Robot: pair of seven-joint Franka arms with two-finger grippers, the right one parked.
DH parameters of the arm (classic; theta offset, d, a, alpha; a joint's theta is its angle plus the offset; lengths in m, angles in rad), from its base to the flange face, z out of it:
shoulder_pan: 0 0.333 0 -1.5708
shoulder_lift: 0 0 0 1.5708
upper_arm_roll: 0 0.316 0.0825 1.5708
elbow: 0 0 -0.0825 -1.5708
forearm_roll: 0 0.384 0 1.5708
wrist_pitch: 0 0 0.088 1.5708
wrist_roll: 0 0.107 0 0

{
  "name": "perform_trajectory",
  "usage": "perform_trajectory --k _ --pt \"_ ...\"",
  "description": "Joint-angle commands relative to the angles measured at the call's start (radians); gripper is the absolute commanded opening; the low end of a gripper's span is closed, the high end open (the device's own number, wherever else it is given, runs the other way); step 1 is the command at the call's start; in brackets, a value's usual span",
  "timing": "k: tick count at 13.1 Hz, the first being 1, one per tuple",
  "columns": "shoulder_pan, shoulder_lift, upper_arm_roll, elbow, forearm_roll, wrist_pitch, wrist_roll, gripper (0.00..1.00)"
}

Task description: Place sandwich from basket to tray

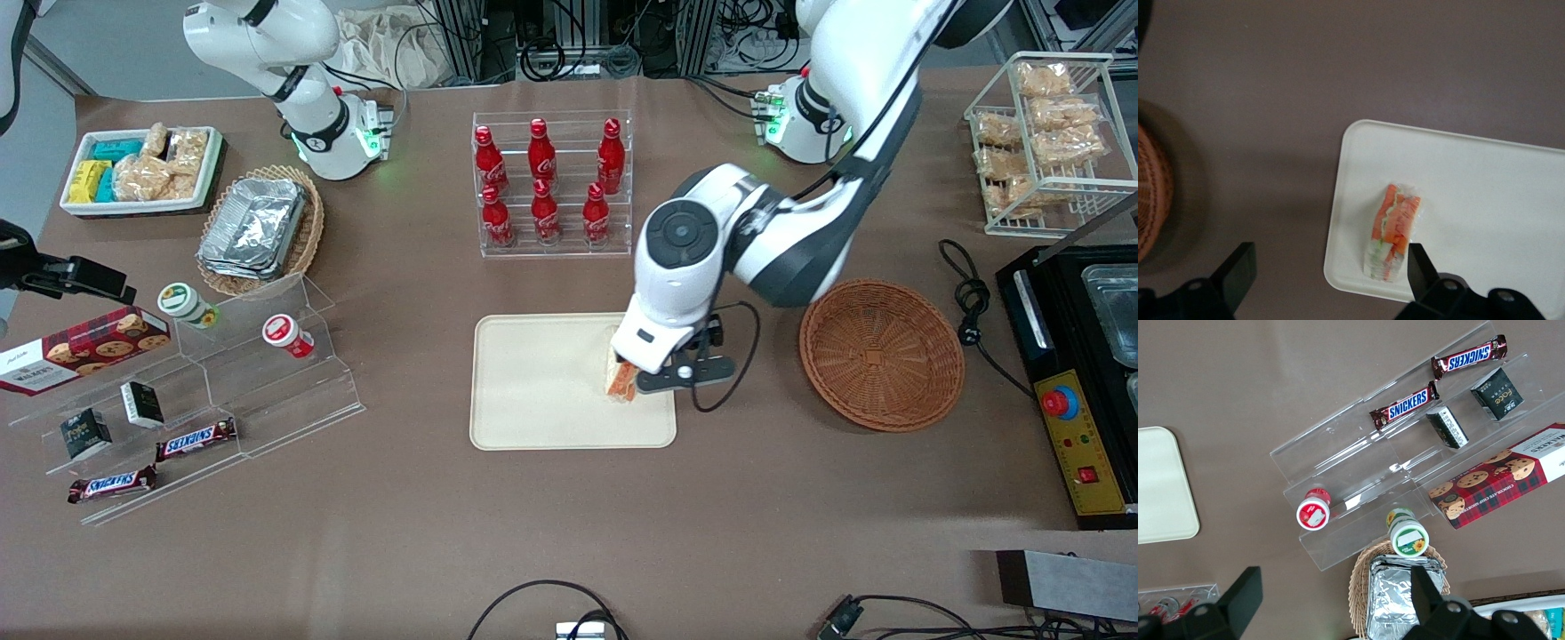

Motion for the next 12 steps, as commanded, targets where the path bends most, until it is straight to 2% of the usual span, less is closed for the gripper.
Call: perform_trajectory --k 1,6,9,12 --pt "0.07 -0.031 -0.001 0.052 -0.017 -0.112 0.004 1.0" --pt "0.2 -0.082 -0.001 0.115 -0.014 -0.215 0.019 1.0" --pt "0.273 -0.117 0.001 0.114 -0.014 -0.295 0.163 1.0" --pt "0.356 -0.215 0.014 0.051 -0.038 -0.312 0.383 1.0"
